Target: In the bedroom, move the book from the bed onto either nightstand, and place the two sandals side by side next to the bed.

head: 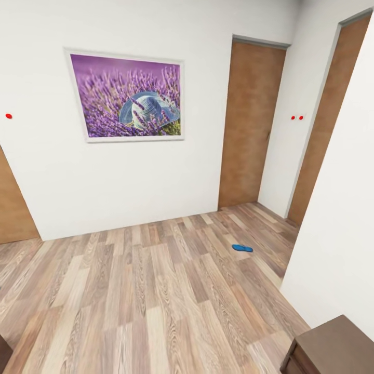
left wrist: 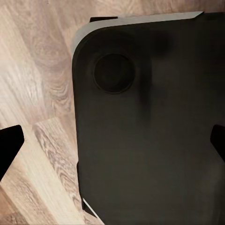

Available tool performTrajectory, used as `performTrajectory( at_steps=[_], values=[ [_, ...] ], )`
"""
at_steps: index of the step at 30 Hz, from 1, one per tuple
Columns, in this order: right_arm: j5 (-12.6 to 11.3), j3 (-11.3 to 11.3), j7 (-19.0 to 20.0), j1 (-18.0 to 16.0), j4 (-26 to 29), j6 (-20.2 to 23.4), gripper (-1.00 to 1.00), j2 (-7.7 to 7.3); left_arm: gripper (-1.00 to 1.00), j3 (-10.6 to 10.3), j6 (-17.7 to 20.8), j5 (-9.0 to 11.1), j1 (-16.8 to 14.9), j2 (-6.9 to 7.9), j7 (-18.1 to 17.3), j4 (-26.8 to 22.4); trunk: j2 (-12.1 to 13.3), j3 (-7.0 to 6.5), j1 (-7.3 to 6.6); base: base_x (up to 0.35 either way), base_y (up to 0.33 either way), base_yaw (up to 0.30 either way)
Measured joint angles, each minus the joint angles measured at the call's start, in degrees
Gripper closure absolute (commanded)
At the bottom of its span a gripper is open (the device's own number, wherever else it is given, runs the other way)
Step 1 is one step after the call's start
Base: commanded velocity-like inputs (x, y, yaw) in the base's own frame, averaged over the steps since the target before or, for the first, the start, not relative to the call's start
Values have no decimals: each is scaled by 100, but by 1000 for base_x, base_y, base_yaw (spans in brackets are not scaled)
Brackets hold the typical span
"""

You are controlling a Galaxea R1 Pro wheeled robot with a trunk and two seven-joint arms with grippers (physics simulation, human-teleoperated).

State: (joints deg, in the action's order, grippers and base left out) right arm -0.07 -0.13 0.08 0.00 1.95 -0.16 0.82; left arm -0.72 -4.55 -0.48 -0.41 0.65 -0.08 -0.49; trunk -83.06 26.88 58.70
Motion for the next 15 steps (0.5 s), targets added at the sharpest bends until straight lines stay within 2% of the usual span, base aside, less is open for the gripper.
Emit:
performTrajectory(
  at_steps=[15],
  values=[
    [-1, -7, 0, 0, 51, 0, -100, -6, -100, 0, -8, 0, 0, -1, 0, 0, 0, 0, 0, 315, 101, 0]
  ],
)
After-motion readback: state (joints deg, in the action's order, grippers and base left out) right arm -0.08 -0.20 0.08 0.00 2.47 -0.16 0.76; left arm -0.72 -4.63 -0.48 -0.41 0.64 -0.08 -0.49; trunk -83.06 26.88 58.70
